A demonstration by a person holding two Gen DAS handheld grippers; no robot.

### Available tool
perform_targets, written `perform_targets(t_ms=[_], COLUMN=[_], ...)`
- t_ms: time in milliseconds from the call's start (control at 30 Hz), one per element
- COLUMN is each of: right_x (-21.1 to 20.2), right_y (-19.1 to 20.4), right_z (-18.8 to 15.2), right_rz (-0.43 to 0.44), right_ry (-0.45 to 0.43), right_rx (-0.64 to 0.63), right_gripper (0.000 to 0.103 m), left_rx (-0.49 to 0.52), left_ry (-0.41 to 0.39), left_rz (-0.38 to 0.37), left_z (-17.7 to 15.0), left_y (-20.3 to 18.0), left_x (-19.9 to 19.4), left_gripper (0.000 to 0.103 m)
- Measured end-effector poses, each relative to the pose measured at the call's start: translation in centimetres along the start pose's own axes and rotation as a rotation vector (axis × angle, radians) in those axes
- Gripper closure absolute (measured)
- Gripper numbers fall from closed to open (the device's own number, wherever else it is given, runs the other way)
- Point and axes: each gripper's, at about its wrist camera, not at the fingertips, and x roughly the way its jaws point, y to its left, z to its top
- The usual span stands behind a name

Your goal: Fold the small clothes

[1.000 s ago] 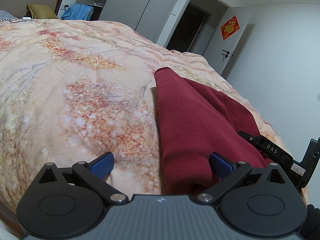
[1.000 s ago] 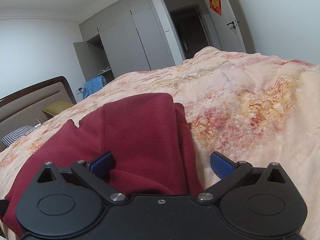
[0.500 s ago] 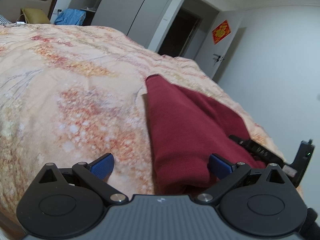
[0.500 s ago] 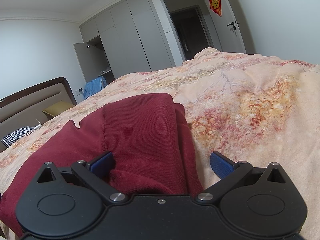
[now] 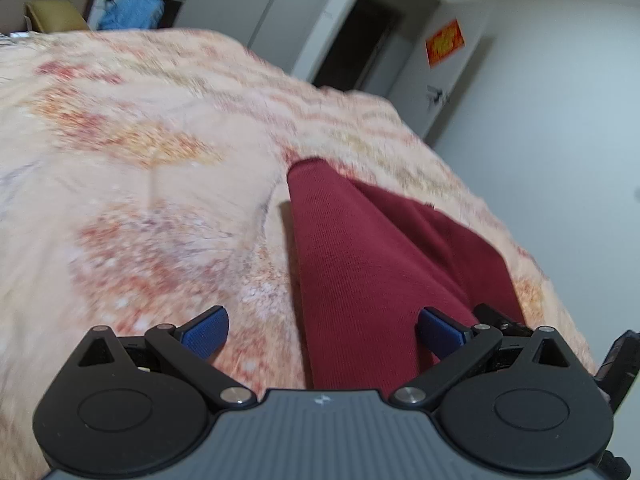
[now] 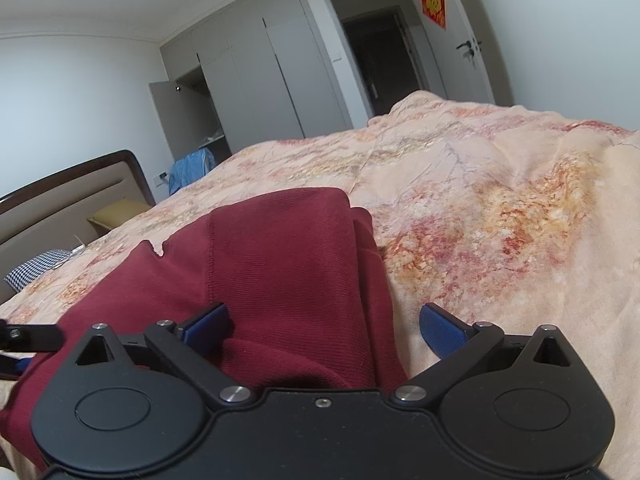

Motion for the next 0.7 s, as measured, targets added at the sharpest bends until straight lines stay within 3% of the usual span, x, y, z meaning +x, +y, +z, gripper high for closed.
perform_targets(t_ms=[133,333,400,500,533,600,700], right_x=[0.0,-0.5,-0.7,-1.2,-1.3,-1.8,-2.2], right_y=[-0.1,0.9,1.6,2.7,3.2,4.2,6.3], right_z=[0.8,1.7,1.9,2.2,2.4,3.0,3.8], right_rz=[0.045,0.057,0.048,0.026,0.022,0.034,0.061], right_ry=[0.036,0.057,0.047,0.023,0.012,-0.019,-0.071], right_rx=[0.014,-0.009,-0.037,-0.085,-0.094,-0.111,-0.146], right_gripper=[0.018,0.053,0.068,0.079,0.08,0.084,0.084], left_rx=[0.005,-0.022,-0.018,-0.032,-0.017,0.018,0.047], left_ry=[0.062,0.133,0.145,0.16,0.156,0.144,0.108], left_rz=[-0.033,-0.089,-0.088,-0.075,-0.052,-0.036,-0.039], left_z=[1.5,2.3,2.6,2.8,2.9,3.2,4.2], left_y=[0.1,0.3,0.1,-0.8,-1.3,-2.1,-2.8], left_x=[1.9,3.4,3.4,3.3,3.3,2.9,1.8], left_gripper=[0.0,0.004,0.02,0.039,0.044,0.063,0.074])
